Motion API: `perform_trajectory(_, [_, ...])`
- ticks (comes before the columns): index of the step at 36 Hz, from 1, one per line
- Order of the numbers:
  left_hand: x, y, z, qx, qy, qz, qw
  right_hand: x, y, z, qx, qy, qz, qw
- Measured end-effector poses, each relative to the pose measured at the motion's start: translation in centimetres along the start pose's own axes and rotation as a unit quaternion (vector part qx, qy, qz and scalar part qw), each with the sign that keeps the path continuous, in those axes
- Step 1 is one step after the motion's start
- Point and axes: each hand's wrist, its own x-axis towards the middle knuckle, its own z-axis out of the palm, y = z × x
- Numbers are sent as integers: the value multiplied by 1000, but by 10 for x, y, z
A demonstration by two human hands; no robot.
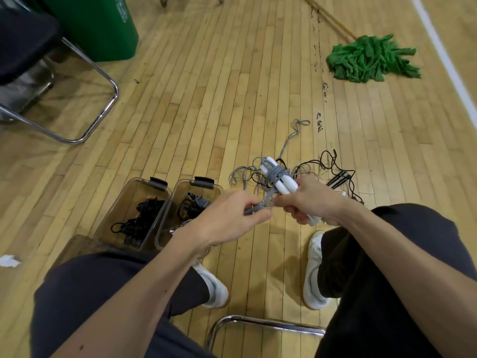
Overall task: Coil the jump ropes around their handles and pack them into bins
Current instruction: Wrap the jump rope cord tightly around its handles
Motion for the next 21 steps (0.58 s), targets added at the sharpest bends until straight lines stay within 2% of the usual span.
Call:
perform_trajectory(4, [0, 2, 4, 203, 3, 23, 979, 9, 13, 13, -33, 15, 18, 999])
perform_trajectory(9, [2, 1, 4, 291, 44, 112, 949, 7, 24, 20, -38, -28, 66, 997])
perform_trajectory(14, [4, 0, 12, 299, 108, 224, 921, -6, 30, 21, -80, -111, 116, 984])
perform_trajectory(17, [2, 3, 16, 289, 124, 237, 919, -16, 33, 17, -115, -161, 139, 970])
perform_trajectory(21, [-4, 7, 25, 237, 98, 226, 940, -31, 36, 16, -183, -229, 163, 942])
